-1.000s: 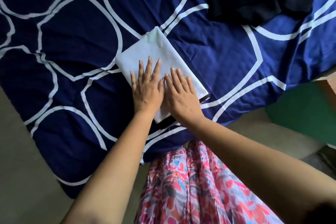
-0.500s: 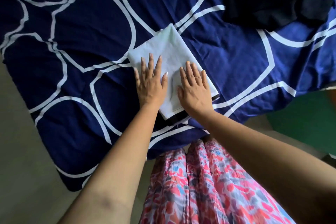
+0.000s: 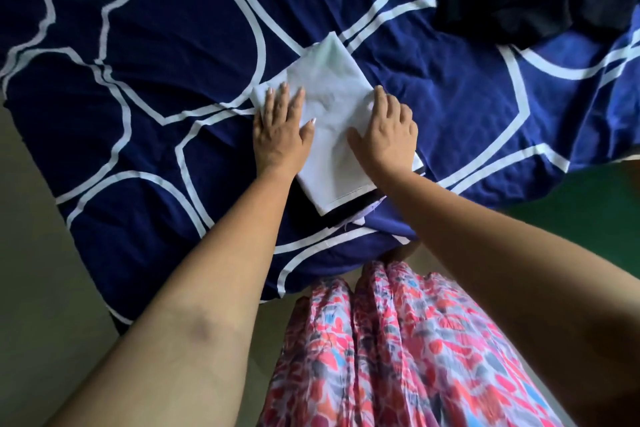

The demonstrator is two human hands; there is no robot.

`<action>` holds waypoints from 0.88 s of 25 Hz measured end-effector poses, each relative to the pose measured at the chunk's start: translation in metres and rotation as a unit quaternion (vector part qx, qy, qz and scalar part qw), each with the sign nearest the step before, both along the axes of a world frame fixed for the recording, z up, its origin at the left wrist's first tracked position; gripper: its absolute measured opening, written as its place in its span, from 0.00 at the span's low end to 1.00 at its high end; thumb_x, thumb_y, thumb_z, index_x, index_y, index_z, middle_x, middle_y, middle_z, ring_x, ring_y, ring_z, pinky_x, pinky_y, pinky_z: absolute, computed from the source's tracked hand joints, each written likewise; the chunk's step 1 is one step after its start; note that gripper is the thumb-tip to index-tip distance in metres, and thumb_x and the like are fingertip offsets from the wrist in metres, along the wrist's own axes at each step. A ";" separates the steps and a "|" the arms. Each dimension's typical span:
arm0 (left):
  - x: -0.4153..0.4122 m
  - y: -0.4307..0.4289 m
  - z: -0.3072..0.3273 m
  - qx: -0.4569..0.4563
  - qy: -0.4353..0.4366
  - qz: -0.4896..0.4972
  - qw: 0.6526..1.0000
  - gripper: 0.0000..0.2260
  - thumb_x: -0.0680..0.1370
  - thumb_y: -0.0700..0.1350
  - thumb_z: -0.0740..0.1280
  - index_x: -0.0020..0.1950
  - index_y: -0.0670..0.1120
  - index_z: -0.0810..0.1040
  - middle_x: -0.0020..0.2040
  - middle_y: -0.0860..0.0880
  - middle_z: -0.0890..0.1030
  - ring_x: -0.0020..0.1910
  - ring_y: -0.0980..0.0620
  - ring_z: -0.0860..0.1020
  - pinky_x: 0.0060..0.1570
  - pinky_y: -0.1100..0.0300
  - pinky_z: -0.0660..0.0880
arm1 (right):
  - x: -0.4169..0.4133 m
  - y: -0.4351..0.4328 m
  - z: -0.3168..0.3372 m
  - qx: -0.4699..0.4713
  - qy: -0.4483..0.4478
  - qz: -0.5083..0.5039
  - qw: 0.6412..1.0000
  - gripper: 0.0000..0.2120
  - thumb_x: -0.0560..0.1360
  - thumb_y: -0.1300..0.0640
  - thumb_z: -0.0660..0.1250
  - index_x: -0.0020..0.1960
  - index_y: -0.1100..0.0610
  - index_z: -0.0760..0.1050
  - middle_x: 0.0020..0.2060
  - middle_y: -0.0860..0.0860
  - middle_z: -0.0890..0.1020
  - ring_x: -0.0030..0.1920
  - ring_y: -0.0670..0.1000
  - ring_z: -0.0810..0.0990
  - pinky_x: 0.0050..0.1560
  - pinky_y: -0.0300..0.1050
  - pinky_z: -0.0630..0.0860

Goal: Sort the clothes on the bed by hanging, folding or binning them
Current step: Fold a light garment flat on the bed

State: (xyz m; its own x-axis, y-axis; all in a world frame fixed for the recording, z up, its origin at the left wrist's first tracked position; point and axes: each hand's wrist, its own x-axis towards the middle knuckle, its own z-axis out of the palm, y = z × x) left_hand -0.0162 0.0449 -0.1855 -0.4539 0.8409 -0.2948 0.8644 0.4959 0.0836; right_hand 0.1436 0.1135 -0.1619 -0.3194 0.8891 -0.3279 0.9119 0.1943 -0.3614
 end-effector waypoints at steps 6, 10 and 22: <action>-0.010 0.001 0.009 -0.028 0.020 -0.056 0.998 0.27 0.81 0.56 0.55 0.78 0.53 0.53 0.79 0.49 0.52 0.78 0.47 0.49 0.71 0.47 0.58 | -0.024 0.040 0.011 -0.198 0.035 -0.161 0.966 0.25 0.66 0.46 0.70 0.58 0.55 0.68 0.55 0.57 0.75 0.56 0.59 0.74 0.51 0.47 0.74; -0.027 0.003 0.027 -0.093 -0.016 -0.107 0.990 0.27 0.81 0.55 0.56 0.78 0.53 0.52 0.79 0.50 0.49 0.78 0.47 0.48 0.70 0.44 0.59 | -0.025 0.046 0.025 -0.223 -0.003 -0.045 0.974 0.11 0.65 0.52 0.68 0.46 0.54 0.73 0.40 0.51 0.77 0.37 0.53 0.77 0.33 0.40 0.73; -0.075 -0.034 0.131 -0.040 -0.133 -0.021 0.990 0.23 0.79 0.52 0.62 0.74 0.53 0.64 0.72 0.47 0.67 0.69 0.44 0.68 0.66 0.47 0.67 | -0.059 0.022 0.113 -0.105 -0.007 0.134 0.985 0.19 0.70 0.62 0.70 0.60 0.57 0.76 0.55 0.57 0.79 0.57 0.58 0.78 0.48 0.44 0.72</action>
State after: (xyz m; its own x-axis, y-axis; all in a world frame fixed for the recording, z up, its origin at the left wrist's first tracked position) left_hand -0.0907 0.0113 -0.0545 -0.3169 0.8258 -0.4664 0.8366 0.4751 0.2727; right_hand 0.0851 0.1353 -0.0491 -0.5282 0.6852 -0.5016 0.8430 0.3520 -0.4068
